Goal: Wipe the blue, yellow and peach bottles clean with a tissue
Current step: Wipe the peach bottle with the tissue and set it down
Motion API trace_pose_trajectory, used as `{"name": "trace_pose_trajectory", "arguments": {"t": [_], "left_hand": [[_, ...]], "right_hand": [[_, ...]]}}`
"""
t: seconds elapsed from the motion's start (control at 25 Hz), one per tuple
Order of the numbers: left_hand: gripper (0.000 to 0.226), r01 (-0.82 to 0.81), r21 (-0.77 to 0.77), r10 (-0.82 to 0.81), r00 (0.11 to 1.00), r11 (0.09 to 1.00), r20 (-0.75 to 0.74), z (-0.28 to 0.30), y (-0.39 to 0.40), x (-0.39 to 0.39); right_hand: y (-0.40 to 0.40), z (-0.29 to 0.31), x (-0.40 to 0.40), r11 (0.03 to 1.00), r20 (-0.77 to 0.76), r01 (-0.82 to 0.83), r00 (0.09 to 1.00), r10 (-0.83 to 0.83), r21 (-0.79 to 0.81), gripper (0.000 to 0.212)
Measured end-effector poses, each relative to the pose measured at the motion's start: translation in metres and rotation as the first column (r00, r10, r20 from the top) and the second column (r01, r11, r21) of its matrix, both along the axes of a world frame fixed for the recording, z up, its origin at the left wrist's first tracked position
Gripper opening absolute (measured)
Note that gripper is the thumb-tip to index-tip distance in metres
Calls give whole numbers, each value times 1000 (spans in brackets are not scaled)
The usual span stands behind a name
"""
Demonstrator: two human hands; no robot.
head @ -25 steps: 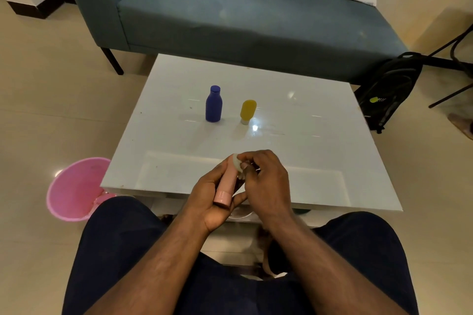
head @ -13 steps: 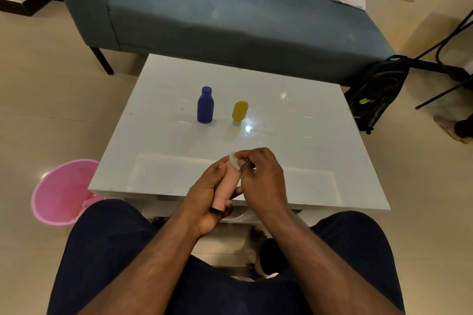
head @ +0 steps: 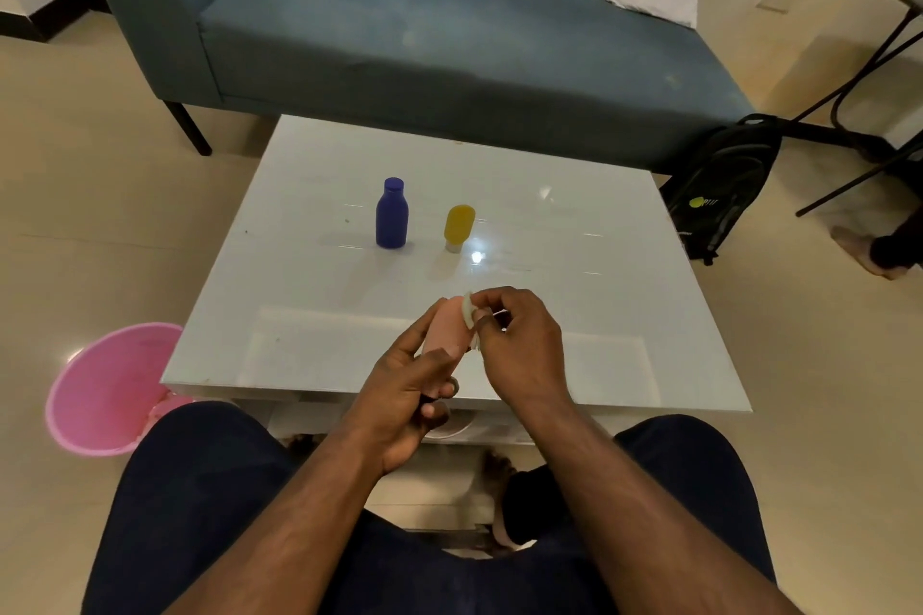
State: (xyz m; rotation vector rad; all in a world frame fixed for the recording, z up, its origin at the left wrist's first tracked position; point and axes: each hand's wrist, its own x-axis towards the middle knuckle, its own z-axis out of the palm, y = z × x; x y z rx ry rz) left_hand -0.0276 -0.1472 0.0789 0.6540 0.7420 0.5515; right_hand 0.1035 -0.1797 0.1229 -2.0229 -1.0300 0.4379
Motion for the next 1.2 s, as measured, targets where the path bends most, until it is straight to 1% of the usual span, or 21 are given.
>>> {"name": "trace_pose_trajectory", "arguments": {"t": [0.08, 0.12, 0.2, 0.28, 0.32, 0.36, 0.44, 0.48, 0.52, 0.6, 0.68, 0.72, 0.76, 0.8, 0.88, 0.92, 0.96, 1.04, 1.12, 1.16, 1.2], "left_hand": [[54, 22, 89, -16, 998, 996, -68, -2, -1, 3], [54, 41, 142, -26, 994, 989, -104, -4, -3, 4], [50, 52, 250, -7, 984, 967, -179, -8, -6, 6], [39, 42, 351, 45, 971, 935, -236, -8, -9, 5], [35, 41, 390, 69, 962, 920, -263, -8, -9, 6], [36, 48, 424, 92, 948, 904, -304, -7, -9, 6], [42, 91, 481, 122, 911, 872, -394, -9, -9, 7], [42, 113, 496, 121, 902, 861, -415, -10, -9, 7], [40, 119, 498, 119, 900, 859, -420, -11, -9, 8], [31, 81, 469, 127, 909, 880, -396, -12, -9, 7], [20, 76, 453, 136, 899, 889, -417, -14, -9, 8], [19, 77, 451, 138, 895, 889, -424, -13, -9, 8], [20, 73, 444, 133, 900, 893, -415, -14, -9, 8], [24, 64, 433, 126, 910, 899, -396, -14, -8, 8], [31, 54, 380, 87, 935, 923, -344, -15, -7, 6], [31, 36, 314, 58, 958, 949, -282, -15, -7, 7], [39, 7, 208, 36, 979, 978, -199, -14, -6, 7], [62, -30, -4, 30, 999, 1000, -44, -14, -4, 5], [69, -36, -75, 37, 999, 997, 16, -17, -3, 4], [70, -42, -83, 43, 999, 996, 16, -18, -2, 4], [71, -49, -90, 50, 999, 995, 12, -17, -2, 4]], "right_hand": [[2, 3, -1, 999, -55, 35, 998, -34, 21, 15], [2, 3, -1, 999, -27, 22, 999, -22, 28, 17], [1, 2, -7, 990, 170, -136, 975, 140, -35, 23], [-6, -4, -16, 941, 352, -316, 872, 340, -125, 31], [-7, -7, -15, 930, 383, -343, 848, 366, -130, 32], [-5, -6, -9, 941, 377, -317, 863, 337, -115, 31], [3, -6, 6, 985, 306, -160, 937, 171, -59, 26], [6, -6, 10, 993, 275, -109, 954, 120, -54, 25], [5, -6, 9, 993, 273, -110, 955, 118, -45, 24], [-3, -10, -8, 974, 325, -226, 919, 225, -34, 23], [-20, -16, -26, 922, 412, -380, 830, 376, -76, 22], [-22, -18, -25, 903, 436, -419, 799, 414, -88, 22], [-20, -18, -19, 905, 426, -420, 807, 410, -75, 24], [-13, -20, -10, 930, 386, -365, 853, 351, -40, 27], [-5, -18, 2, 985, 277, -174, 946, 167, -1, 32], [-4, -18, 2, 992, 256, -129, 958, 126, -6, 33], [-7, -19, -3, 989, 262, -145, 955, 141, -2, 32], [-21, -23, -23, 957, 296, -290, 913, 280, -9, 28], [-35, -25, -29, 914, 328, -404, 859, 393, -37, 26], [-32, -25, -22, 914, 333, -404, 858, 391, -35, 27], [-24, -26, -13, 935, 328, -355, 881, 342, -19, 28]]}}
